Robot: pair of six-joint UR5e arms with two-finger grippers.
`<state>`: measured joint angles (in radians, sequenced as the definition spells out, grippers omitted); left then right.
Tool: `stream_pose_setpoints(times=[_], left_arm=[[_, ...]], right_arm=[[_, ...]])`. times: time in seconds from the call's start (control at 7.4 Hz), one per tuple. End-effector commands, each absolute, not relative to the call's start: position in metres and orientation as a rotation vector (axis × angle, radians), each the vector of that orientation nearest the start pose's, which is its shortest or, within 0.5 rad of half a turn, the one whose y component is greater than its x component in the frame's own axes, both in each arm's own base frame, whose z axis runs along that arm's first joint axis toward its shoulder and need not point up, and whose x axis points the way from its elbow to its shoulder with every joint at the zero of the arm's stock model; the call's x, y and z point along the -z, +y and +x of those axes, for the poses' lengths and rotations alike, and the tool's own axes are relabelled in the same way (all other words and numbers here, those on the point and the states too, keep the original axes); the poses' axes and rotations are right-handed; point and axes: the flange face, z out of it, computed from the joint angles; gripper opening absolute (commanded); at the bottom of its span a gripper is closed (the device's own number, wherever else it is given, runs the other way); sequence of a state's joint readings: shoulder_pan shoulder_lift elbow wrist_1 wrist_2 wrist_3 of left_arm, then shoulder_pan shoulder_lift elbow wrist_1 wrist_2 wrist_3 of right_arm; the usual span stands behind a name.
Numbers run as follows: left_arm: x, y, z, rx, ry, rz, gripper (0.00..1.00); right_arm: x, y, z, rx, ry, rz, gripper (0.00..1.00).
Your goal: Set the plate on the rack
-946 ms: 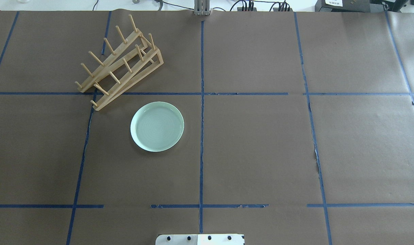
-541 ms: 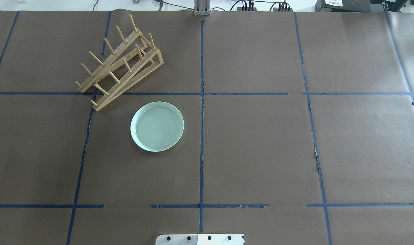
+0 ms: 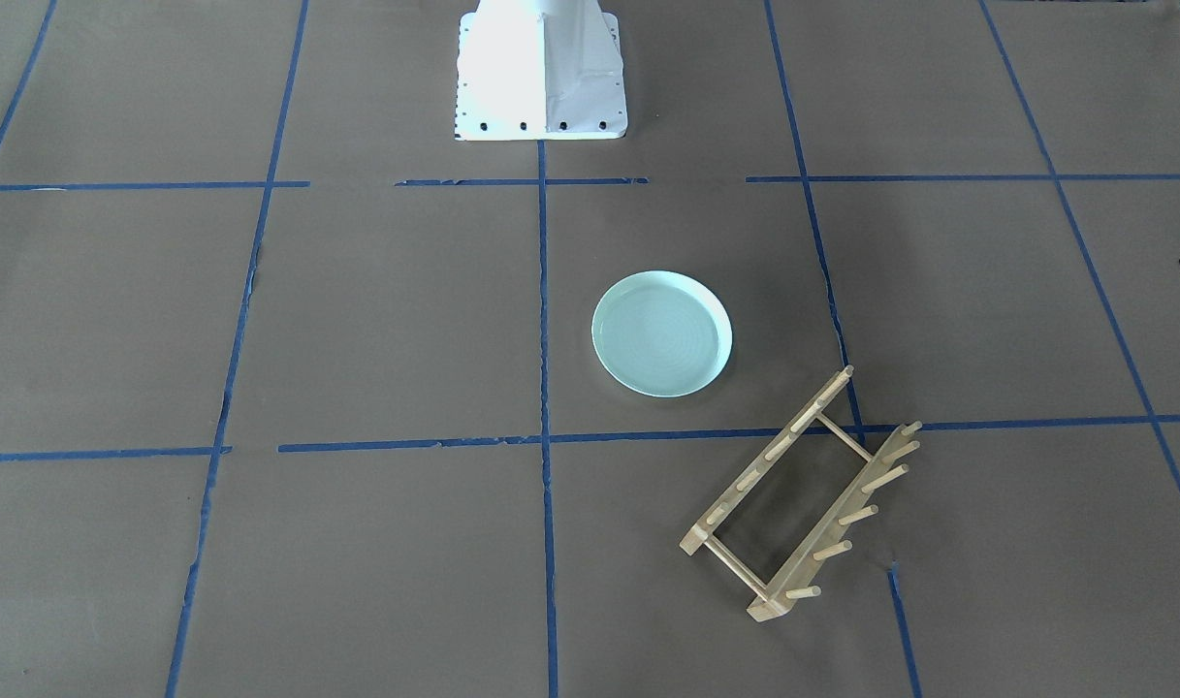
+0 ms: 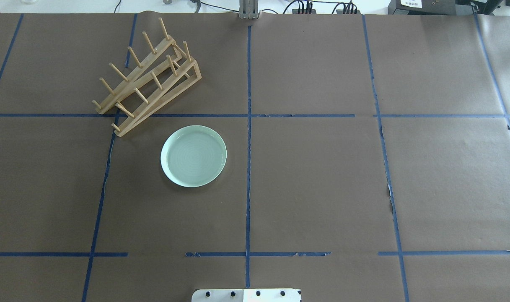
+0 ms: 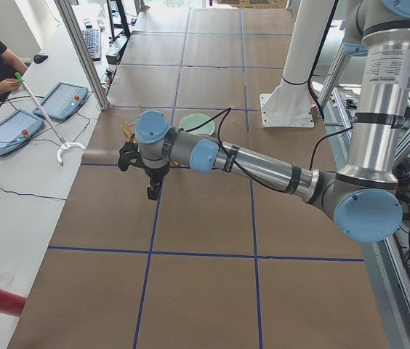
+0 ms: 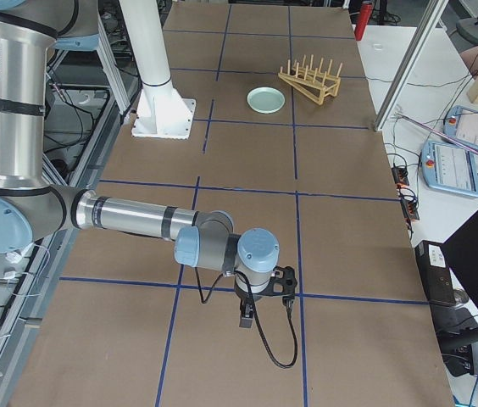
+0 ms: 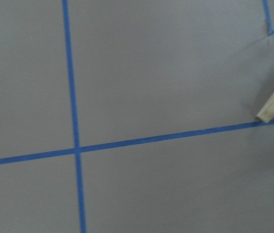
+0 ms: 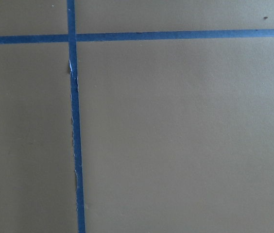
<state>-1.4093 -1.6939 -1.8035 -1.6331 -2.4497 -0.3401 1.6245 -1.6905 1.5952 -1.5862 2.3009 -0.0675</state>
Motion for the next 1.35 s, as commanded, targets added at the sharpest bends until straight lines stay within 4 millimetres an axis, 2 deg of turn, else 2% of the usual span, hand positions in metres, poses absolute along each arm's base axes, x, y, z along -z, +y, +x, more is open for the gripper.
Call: stream_pose_setpoints(times=[0.0,0.14,0.27,0.41,0.54,0.81,0.95,1.22], left_arm=[[-0.339,-0.561,0.175,0.075,1.007,0.093,1.00],[-0.301,-0.555,0.238,0.122,1.020,0.029,1.00],[-0.273,-0.538,0.308,0.109,1.014,-0.017,1.00],[-0.243,-0.532,0.366,0.138,0.984,-0.005,1.00],[-0.229,-0.526,0.422,0.153,0.962,-0.045,1.00],[-0.219,-0.515,0.516,0.123,0.879,-0.034,0.98],[-0.220,-0.515,0.536,0.113,0.861,-0.050,0.98],[-0.230,-0.489,0.580,0.093,0.824,-0.097,0.89]], right_arm=[[-0.706,-0.426,0.090,-0.027,-0.734,-0.061,1.00],[-0.706,-0.426,0.090,-0.027,-0.734,-0.061,1.00],[-0.706,-0.426,0.090,-0.027,-0.734,-0.061,1.00],[-0.706,-0.426,0.090,-0.027,-0.734,-0.061,1.00],[-0.706,-0.426,0.090,-0.027,-0.734,-0.061,1.00],[-0.706,-0.426,0.090,-0.027,-0.734,-0.061,1.00],[-0.706,-0.426,0.090,-0.027,-0.734,-0.061,1.00],[-0.706,-0.426,0.090,-0.027,-0.734,-0.061,1.00]])
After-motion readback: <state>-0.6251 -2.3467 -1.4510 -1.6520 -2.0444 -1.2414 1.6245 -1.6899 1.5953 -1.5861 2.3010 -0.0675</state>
